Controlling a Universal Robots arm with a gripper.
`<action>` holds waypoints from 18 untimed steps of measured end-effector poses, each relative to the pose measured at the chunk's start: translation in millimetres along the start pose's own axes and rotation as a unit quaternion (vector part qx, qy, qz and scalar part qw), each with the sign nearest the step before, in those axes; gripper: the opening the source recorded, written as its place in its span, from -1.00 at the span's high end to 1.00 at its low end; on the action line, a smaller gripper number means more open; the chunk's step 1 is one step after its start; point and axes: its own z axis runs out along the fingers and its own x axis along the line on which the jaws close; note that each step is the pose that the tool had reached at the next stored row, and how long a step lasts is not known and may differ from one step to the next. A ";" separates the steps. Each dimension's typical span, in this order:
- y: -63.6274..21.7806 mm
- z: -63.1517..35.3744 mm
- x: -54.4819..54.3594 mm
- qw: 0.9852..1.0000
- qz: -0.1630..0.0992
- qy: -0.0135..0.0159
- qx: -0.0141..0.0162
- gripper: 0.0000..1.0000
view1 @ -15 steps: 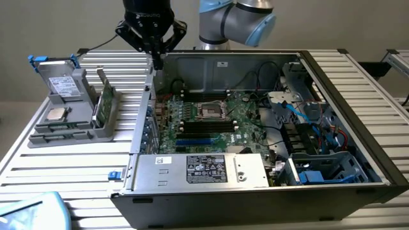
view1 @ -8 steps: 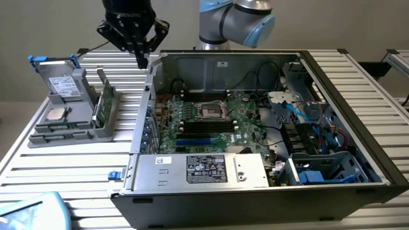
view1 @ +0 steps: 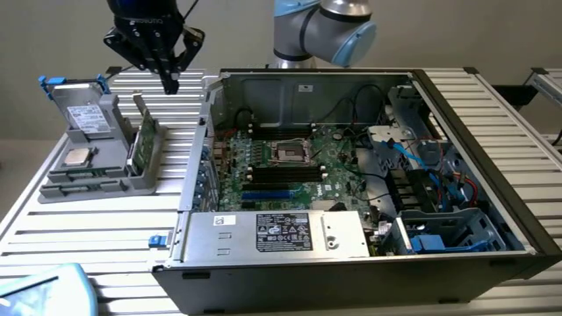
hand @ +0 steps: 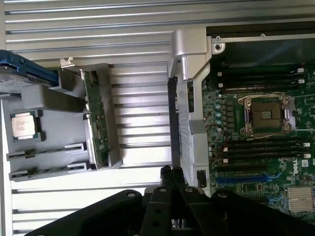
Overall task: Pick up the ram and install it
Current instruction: 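Reach for the ram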
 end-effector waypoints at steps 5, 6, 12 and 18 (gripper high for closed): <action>-1.8 0.1 22.7 1.000 0.000 0.001 0.000 0.79; -2.3 0.1 27.3 1.000 0.000 0.001 0.000 0.79; -4.8 0.6 54.2 1.000 0.000 0.002 0.000 0.79; -7.6 1.5 81.4 1.000 0.000 0.002 0.000 0.79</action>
